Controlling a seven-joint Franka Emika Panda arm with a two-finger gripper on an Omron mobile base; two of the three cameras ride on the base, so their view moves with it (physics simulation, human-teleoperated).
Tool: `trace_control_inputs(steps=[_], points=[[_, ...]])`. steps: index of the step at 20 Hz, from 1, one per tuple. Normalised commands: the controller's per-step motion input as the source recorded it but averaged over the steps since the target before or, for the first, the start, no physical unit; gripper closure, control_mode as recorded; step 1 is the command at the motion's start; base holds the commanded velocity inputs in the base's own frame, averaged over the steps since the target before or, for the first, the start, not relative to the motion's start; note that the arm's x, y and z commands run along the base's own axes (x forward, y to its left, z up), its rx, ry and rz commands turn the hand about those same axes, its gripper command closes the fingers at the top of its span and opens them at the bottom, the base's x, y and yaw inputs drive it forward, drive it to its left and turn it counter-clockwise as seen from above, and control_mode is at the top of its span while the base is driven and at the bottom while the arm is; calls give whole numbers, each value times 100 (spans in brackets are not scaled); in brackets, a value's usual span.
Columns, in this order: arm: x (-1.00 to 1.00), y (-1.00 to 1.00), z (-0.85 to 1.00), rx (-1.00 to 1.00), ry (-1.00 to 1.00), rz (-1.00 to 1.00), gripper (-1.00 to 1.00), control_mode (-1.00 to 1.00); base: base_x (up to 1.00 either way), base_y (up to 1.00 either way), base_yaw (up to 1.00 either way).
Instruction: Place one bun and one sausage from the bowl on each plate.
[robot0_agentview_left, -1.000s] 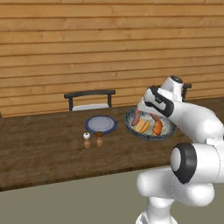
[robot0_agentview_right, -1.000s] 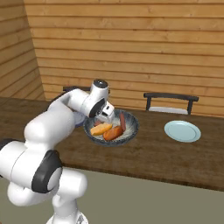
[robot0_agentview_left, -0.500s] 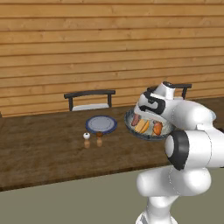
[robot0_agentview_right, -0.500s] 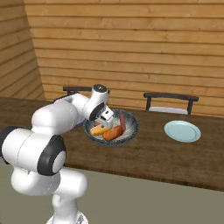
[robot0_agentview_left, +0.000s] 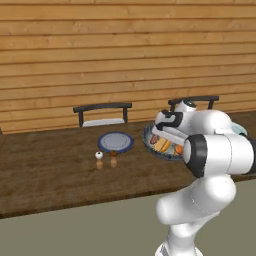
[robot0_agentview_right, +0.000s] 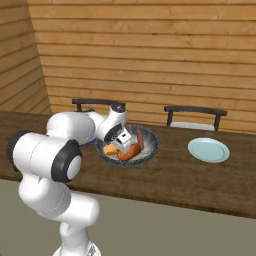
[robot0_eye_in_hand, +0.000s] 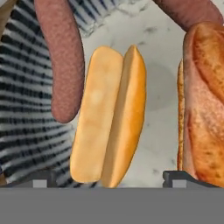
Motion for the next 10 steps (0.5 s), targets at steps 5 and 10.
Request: trace_control_inputs(steps=[5,10], points=[[0,-1,-29,0,2,-6,-100,-100,0,0,0],[-1,0,-16,0,8,-6,-100,-100,0,0,0]])
